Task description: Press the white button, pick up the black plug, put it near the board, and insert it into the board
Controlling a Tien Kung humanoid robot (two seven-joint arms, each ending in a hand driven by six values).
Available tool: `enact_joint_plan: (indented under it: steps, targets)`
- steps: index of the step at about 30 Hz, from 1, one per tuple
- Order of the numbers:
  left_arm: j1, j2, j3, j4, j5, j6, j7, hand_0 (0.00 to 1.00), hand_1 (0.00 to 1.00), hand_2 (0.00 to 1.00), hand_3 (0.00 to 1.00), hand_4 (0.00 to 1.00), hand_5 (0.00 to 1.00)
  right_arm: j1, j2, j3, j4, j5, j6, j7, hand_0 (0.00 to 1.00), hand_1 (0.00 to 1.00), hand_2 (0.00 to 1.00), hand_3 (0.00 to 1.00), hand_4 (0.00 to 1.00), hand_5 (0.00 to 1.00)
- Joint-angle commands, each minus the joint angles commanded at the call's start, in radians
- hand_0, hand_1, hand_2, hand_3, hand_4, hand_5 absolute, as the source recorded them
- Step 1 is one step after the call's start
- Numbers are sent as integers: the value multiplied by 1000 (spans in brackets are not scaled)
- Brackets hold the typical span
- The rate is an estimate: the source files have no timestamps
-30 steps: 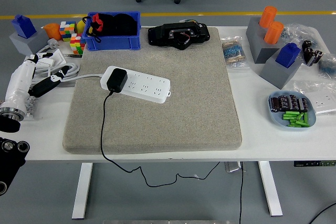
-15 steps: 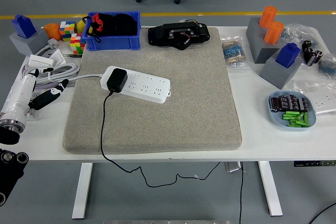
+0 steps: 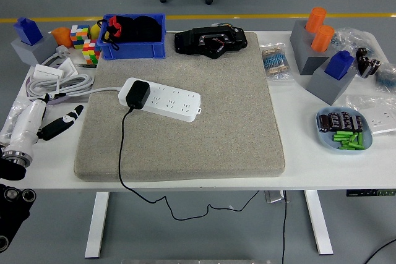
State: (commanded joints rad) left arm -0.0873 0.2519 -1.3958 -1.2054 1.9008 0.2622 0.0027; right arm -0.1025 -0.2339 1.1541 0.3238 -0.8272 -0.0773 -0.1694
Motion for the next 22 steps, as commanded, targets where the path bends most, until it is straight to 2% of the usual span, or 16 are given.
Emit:
enact_joint_plan:
  steps: [4,5,7,22]
  targets:
    - [-10,6,5,-6,1,-3,5,942,933,869,796,826,750,10,-3,8,-1,5,-2,0,714,678,670,621,673,387]
    - [-12,7,7,-8,1,-4,6,939,932,868,797,823,711,12,-5,9,0,6,-2,0,713,678,671,621,673,386]
    - [-13,6,8,-10,2,-5,7,939,932,868,797,823,711,15,-8,13,1,8,-3,0,713,678,671,621,673,386]
    - [-37,-31,-2,-10,-3,-6,8,934,925,861,808,820,691,35,-20,19,-9,21,-2,1,715,678,673,621,672,387]
